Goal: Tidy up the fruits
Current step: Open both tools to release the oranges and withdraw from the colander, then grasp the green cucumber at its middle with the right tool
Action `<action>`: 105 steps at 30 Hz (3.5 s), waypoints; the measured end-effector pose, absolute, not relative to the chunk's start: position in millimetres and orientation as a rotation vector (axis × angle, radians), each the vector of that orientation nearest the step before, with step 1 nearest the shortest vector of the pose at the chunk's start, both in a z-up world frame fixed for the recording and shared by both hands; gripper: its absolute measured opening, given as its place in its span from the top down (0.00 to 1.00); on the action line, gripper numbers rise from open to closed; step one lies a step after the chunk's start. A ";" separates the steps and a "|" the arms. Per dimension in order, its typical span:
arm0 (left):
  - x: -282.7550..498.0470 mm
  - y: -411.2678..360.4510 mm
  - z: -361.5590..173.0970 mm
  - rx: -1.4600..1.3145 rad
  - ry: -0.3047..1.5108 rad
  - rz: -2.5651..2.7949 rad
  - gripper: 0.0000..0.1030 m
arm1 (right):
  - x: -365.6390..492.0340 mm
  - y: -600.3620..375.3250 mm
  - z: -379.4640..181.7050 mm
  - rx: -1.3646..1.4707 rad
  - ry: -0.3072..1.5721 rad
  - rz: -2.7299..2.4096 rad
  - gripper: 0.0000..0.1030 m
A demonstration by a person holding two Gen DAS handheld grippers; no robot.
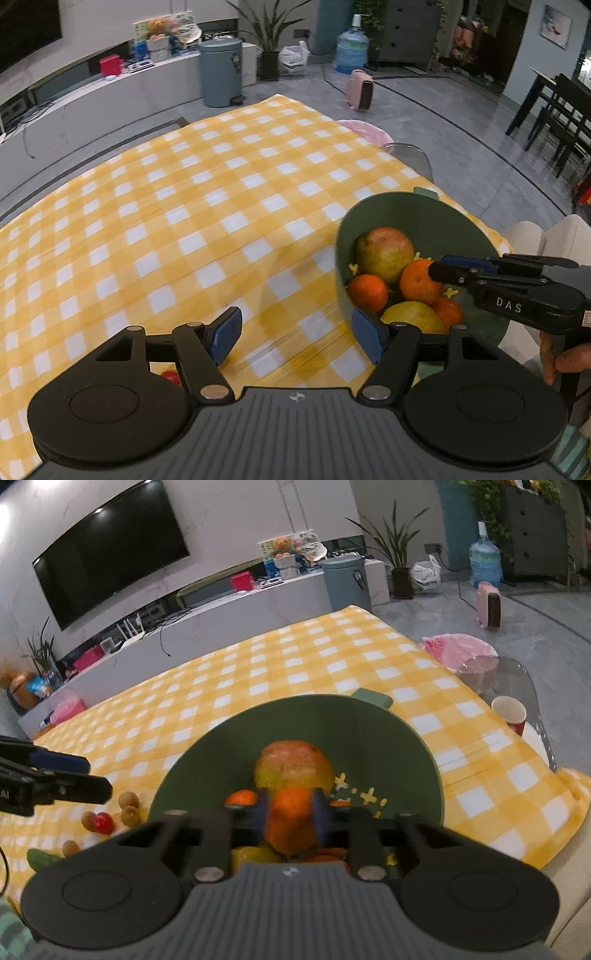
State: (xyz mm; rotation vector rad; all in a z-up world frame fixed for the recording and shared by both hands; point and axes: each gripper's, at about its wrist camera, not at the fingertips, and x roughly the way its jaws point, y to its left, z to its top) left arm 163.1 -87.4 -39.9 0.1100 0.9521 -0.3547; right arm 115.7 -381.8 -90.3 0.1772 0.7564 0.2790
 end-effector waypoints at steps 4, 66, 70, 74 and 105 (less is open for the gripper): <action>153.6 -77.7 -37.9 0.098 0.954 -0.336 0.23 | 115.2 -380.0 -89.9 0.166 0.759 0.280 0.86; 58.6 160.5 -32.4 -0.185 0.935 -0.086 0.22 | 37.0 -63.9 -99.6 -0.551 0.746 1.024 0.43; 57.2 169.5 -37.5 -0.210 0.947 -0.085 0.22 | 39.1 -48.4 -107.7 -0.646 0.736 1.067 0.43; 57.6 172.1 -41.9 -0.216 0.951 -0.096 0.22 | 48.1 -41.5 -114.9 -0.702 0.748 1.082 0.44; 65.1 133.9 -38.0 -0.122 0.934 -0.144 0.22 | 26.0 -123.2 -84.6 -0.353 0.746 0.927 0.66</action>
